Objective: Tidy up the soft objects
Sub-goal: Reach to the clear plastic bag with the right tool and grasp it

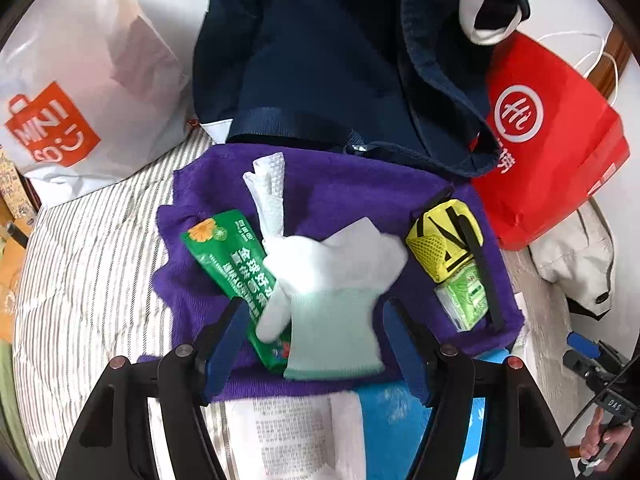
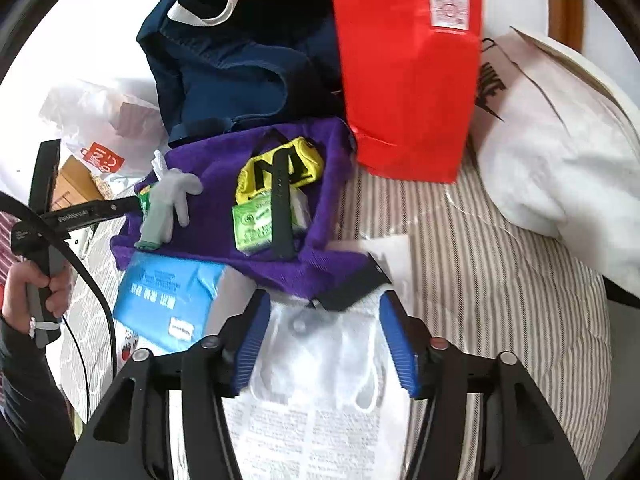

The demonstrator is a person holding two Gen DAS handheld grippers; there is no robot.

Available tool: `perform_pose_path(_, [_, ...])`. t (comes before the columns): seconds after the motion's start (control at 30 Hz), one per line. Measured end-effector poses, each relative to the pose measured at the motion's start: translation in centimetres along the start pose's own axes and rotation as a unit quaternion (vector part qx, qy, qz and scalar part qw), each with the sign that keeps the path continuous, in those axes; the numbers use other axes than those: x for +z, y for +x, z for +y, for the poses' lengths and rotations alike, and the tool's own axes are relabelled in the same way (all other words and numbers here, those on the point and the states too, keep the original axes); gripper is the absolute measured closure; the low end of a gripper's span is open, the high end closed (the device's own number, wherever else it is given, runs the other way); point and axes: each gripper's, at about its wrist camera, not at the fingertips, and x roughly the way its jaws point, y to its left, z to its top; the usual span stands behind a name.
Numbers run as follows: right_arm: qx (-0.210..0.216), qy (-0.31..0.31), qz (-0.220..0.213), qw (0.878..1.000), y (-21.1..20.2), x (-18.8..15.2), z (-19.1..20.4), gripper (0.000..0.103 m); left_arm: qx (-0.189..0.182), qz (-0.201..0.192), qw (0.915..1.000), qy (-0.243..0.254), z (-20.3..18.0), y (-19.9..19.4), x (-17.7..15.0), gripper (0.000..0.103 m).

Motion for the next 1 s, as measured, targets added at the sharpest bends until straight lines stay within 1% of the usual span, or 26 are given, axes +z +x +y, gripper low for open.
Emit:
perform_pose_path(0.13, [0.000,0.007,-0.001,1.000,-0.7,-1.1,-0.6,0.044,0.007,-0.008,0.9999,0.000,-0.1,-1.3,-0.6,0.035])
perform_pose_path(0.2, [0.000,0.007,0.001,1.000,-0.8,-1.6,-0.8,0.043,0.005,-0.009,0.9999,-0.001,-0.1,-1.9,-1.0,0.035])
perform_pose_path(0.23, [0.000,0.006,0.002,1.000,-0.8,-2.0,-0.9,0.042,0.005,-0.010,0.9999,-0.001,-0.1,-2.2,-1.3,0.035])
perform_pose_path(0.33, [-0.003,0.002,0.005,1.000,-0.4,-2.9,-0.9,0.034,0.009,-0.009,0.9999,0.004,-0.5,-2.4,-2.2,0.035])
perform_pose_path(0.47, [-0.003,-0.002,0.018,1.000,1.0,-3.9,-0.7,0.025,0.013,-0.007,0.9999,0.007,-0.4,-3.1,-3.8,0.035])
perform_pose_path(0.7, [-0.006,-0.011,0.042,0.999,3.5,-4.9,0.5,0.021,0.016,-0.002,0.9998,0.007,0.2,-3.9,-6.1,0.035])
perform_pose_path(0.73, [-0.005,-0.016,0.042,0.999,3.6,-5.0,0.8,0.020,0.016,-0.001,0.9999,0.005,0.5,-4.0,-6.4,0.035])
perform_pose_path(0.77, [-0.008,-0.025,0.040,0.999,3.9,-5.2,1.3,0.016,0.015,0.000,0.9999,0.004,0.6,-4.0,-6.6,0.035])
perform_pose_path(0.8, [-0.012,-0.029,0.041,0.999,4.1,-5.3,1.6,0.015,0.015,0.001,0.9999,0.002,0.8,-4.0,-6.8,0.035])
perform_pose_path(1.0, [-0.023,-0.030,0.050,0.998,5.9,-5.4,2.7,0.015,0.014,0.002,0.9999,-0.004,1.9,-4.4,-7.6,0.035])
